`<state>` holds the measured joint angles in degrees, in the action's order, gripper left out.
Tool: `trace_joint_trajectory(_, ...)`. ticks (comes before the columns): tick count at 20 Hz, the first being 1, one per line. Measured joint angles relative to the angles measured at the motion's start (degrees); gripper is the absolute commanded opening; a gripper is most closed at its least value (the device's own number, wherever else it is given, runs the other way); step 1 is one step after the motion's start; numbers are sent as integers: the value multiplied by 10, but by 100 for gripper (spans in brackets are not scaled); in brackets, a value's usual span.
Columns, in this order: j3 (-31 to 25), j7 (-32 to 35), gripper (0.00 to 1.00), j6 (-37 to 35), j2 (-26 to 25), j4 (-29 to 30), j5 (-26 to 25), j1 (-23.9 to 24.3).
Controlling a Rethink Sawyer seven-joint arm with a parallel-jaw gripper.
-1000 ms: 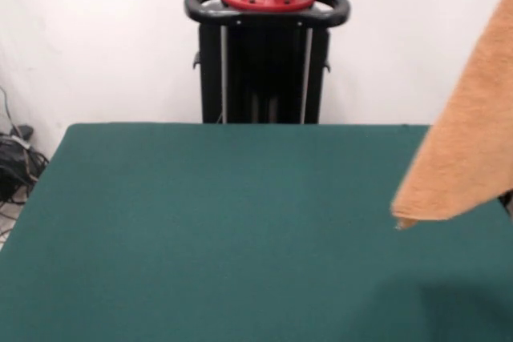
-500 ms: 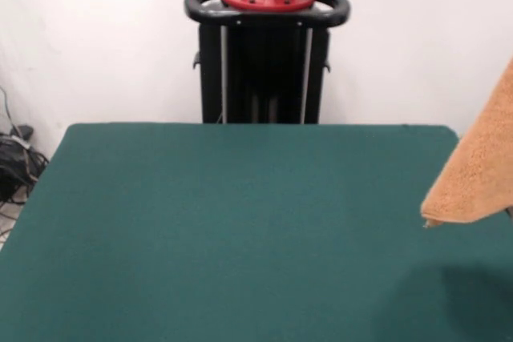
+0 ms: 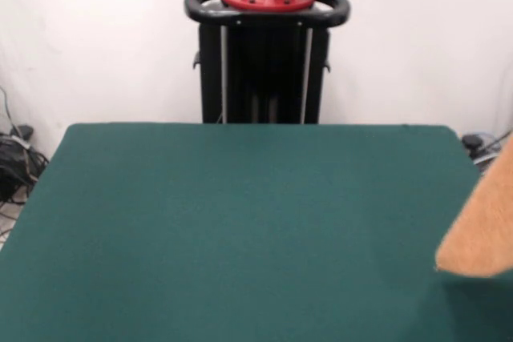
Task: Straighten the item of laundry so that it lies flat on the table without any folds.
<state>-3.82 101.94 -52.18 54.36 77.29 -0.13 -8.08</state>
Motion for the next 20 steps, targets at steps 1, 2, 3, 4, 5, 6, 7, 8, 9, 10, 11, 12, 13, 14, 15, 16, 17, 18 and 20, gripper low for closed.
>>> trace_joint_trajectory(1,2,0,0,12,-7,0,0,-1)
trace_joint_trajectory(2,4,0,0,24,-14,0,0,-3)
trace_joint_trajectory(3,5,0,0,27,-18,0,0,-4)
trace_joint_trajectory(4,6,0,0,30,-21,0,0,-5)
trace_joint_trajectory(5,8,0,0,31,-24,0,0,-6)
trace_joint_trajectory(6,11,0,0,31,-27,0,0,-8)
trace_joint_trajectory(7,12,0,0,31,-30,0,0,-10)
trace_joint_trajectory(8,14,0,0,31,-35,0,0,-14)
trace_joint_trajectory(9,14,0,0,31,-36,1,1,-16)
trace_joint_trajectory(10,14,0,0,31,-37,2,2,-18)
trace_joint_trajectory(11,14,0,0,31,-39,4,4,-19)
trace_joint_trajectory(12,14,0,0,31,-39,6,5,-20)
trace_joint_trajectory(13,14,0,0,32,-39,7,6,-19)
trace_joint_trajectory(14,14,0,0,36,-39,14,7,-18)
trace_joint_trajectory(15,14,0,0,39,-39,16,7,-18)
trace_joint_trajectory(16,14,0,0,41,-39,18,7,-17)
trace_joint_trajectory(17,14,0,0,51,-39,24,7,-14)
trace_joint_trajectory(18,14,0,0,60,-39,30,7,-11)
trace_joint_trajectory(20,14,0,0,86,-39,46,7,-2)
